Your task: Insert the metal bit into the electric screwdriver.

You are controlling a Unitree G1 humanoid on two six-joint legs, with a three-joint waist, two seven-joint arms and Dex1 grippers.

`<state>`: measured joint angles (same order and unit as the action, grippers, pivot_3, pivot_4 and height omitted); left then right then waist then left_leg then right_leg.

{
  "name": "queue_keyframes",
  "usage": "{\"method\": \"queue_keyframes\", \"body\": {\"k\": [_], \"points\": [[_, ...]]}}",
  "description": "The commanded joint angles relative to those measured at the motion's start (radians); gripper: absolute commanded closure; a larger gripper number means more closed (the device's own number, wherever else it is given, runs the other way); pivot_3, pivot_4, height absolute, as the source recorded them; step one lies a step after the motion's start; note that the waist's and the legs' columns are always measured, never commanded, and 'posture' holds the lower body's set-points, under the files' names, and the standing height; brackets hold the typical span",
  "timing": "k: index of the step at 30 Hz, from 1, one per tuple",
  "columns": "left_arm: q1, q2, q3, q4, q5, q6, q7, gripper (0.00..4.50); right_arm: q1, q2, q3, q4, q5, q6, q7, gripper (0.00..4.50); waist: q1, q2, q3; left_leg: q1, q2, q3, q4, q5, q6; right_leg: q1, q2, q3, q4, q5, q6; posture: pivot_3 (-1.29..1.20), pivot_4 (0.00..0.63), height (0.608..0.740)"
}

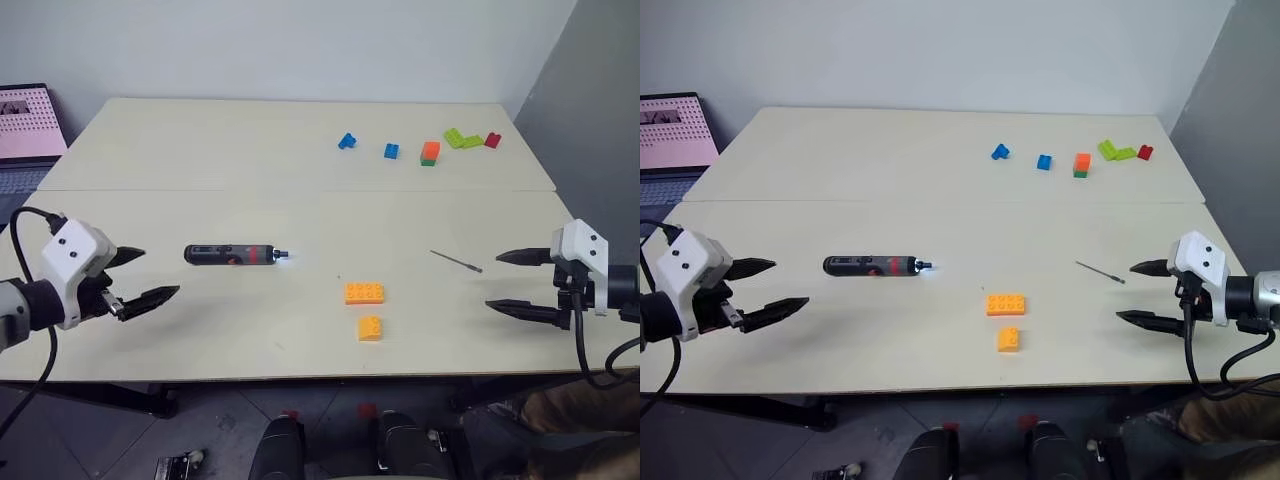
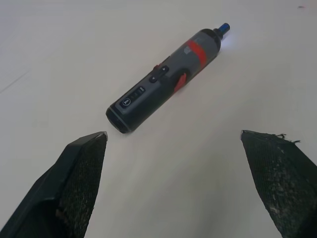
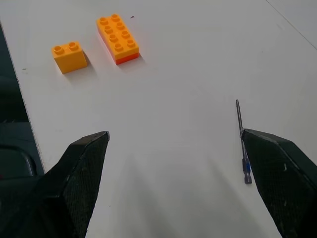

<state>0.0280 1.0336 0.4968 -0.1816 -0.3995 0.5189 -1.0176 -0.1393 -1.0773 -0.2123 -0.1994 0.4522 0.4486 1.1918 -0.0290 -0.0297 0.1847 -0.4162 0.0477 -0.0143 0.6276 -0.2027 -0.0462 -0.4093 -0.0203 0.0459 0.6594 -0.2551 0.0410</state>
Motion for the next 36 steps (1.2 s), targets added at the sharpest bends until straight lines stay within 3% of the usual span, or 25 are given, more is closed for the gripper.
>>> {"method": "queue_keyframes", "body": {"k": [1,14,23,28,36], "points": [[-0.015,0.003,0.004,-0.007,-0.015,-0.010,-0.007,0.00,-0.008,-0.004,-0.022,-0.022,0.002,-0.009,-0.003,0.05,0.000,0.000,0.000,0.000,0.000,0.000,0.000,0.000,0.000,0.000,0.000,0.000,0.000,0.000,0.000,0.00,0.150,0.740],[-0.017,-0.014,0.004,-0.015,-0.007,-0.051,0.000,0.00,-0.015,-0.005,-0.014,-0.013,-0.005,-0.020,0.000,0.05,0.000,0.000,0.000,0.000,0.000,0.000,0.000,0.000,0.000,0.000,0.000,0.000,0.001,0.000,0.000,0.00,0.150,0.740],[0.029,0.025,-0.057,-0.054,0.038,-0.101,-0.048,0.00,-0.081,0.006,0.033,0.016,-0.023,-0.040,0.004,0.05,-0.001,0.000,0.000,0.000,0.000,0.000,0.000,0.000,0.000,0.000,0.000,0.000,0.001,0.000,0.000,0.00,0.150,0.740],[-0.024,-0.040,-0.119,-0.207,-0.066,-0.049,-0.035,0.00,-0.180,0.043,0.129,0.025,-0.050,-0.038,0.011,0.05,-0.001,0.000,0.000,0.000,0.000,0.000,0.001,0.000,0.000,0.000,0.000,0.001,0.001,0.000,0.000,0.00,0.150,0.740],[-0.068,-0.079,-0.272,-0.338,-0.132,0.002,-0.041,0.00,-0.432,0.248,0.436,0.148,-0.228,-0.088,0.020,0.05,-0.007,0.000,0.000,0.001,0.000,0.000,0.001,0.000,0.000,0.000,0.002,0.001,0.004,0.001,0.001,0.00,0.150,0.740]]}}
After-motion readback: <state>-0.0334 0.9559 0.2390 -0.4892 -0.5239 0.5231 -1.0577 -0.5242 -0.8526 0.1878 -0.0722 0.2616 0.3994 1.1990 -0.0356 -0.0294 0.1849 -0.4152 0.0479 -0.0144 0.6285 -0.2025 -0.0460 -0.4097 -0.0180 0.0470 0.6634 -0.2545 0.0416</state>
